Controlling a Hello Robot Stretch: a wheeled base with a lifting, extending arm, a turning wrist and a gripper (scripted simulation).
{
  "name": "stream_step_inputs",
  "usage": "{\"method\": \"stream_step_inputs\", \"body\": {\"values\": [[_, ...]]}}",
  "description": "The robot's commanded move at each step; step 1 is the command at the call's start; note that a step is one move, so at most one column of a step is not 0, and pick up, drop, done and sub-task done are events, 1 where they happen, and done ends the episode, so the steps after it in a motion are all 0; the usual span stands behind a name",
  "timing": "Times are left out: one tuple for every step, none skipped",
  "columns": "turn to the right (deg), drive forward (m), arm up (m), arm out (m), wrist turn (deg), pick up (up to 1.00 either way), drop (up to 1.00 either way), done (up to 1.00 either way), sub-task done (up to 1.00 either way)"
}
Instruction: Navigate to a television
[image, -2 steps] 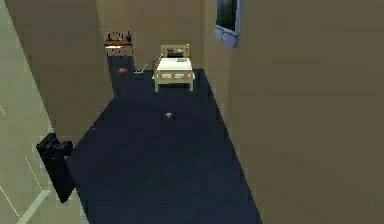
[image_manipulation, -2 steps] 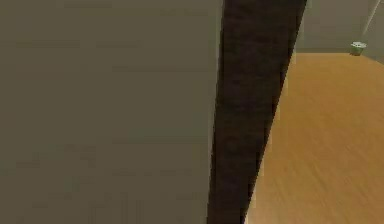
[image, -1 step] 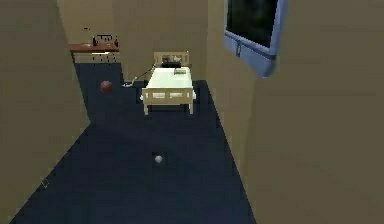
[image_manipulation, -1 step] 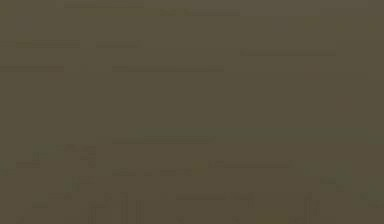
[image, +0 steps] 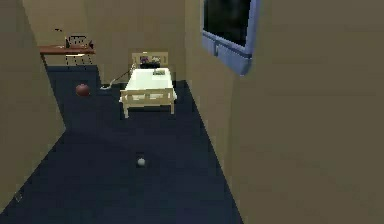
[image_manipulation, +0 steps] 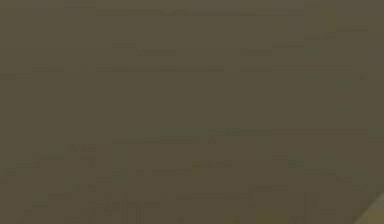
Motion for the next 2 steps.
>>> {"method": "stream_step_inputs", "body": {"values": [[0.0, 0.35, 0.00, 0.00, 0.0, 0.00, 0.00, 0.00, 0.00], [0.0, 0.00, 0.00, 0.00, 0.0, 0.00, 0.00, 1.00, 0.00]]}}
